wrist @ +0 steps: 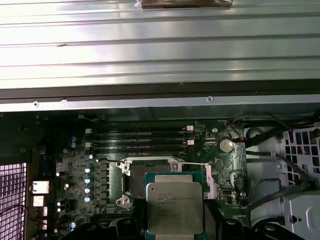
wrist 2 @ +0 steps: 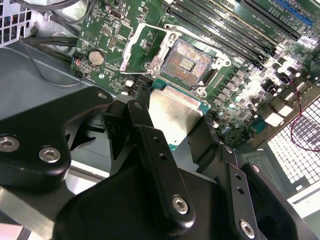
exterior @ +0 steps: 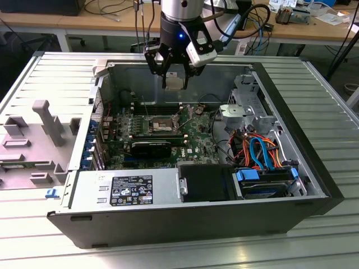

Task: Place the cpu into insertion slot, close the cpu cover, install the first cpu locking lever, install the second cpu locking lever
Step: 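Place the cpu into insertion slot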

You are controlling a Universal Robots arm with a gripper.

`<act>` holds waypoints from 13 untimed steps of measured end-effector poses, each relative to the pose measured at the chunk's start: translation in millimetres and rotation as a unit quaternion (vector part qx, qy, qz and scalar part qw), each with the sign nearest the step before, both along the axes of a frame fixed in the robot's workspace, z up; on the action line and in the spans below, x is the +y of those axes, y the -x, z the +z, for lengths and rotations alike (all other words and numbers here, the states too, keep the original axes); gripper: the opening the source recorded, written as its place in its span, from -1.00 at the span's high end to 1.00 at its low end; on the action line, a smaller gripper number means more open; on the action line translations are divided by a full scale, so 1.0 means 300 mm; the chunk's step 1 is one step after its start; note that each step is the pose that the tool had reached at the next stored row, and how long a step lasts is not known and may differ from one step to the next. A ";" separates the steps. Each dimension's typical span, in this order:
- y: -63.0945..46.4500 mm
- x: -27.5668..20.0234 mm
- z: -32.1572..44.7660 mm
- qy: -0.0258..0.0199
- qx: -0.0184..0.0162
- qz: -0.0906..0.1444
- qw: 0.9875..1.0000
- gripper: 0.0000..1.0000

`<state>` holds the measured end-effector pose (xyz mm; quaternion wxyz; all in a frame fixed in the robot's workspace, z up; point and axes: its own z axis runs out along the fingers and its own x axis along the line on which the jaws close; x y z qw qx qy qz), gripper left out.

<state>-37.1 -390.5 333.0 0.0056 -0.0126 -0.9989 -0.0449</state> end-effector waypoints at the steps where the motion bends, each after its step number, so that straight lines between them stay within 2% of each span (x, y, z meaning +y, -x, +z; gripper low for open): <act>1: 0.000 -0.001 -0.001 0.000 0.000 0.000 1.000 -0.09; 13: 0.000 -0.006 -0.005 0.000 0.000 0.000 1.000 -0.09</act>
